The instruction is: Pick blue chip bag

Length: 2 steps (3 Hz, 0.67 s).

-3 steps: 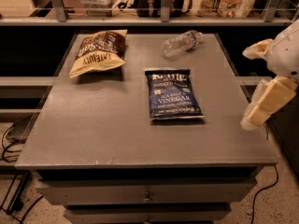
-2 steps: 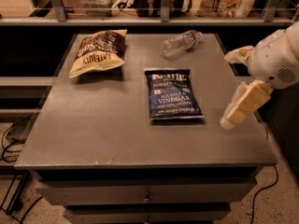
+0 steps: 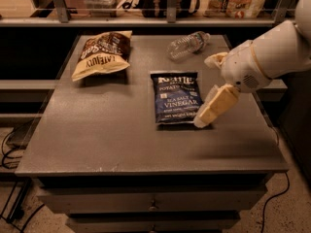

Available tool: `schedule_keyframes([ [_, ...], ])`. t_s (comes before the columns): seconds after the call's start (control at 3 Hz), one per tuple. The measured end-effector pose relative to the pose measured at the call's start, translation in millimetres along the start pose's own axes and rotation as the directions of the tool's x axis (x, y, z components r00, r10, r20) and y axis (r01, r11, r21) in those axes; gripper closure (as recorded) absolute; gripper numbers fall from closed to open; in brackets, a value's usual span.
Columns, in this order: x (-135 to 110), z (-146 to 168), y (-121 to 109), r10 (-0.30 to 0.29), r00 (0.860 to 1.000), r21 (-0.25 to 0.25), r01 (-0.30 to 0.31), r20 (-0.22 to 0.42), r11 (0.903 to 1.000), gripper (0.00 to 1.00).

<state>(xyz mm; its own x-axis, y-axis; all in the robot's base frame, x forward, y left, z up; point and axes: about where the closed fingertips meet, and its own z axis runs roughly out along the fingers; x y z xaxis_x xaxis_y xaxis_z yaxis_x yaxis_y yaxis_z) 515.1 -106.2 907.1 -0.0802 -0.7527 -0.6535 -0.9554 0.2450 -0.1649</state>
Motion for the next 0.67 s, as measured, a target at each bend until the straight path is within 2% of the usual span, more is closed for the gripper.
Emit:
schedule_keyframes([
  [0.67, 8.8, 59.8, -14.5, 0.033, 0.998, -0.005, -0.034, -0.055, 0.9994, 0.0],
])
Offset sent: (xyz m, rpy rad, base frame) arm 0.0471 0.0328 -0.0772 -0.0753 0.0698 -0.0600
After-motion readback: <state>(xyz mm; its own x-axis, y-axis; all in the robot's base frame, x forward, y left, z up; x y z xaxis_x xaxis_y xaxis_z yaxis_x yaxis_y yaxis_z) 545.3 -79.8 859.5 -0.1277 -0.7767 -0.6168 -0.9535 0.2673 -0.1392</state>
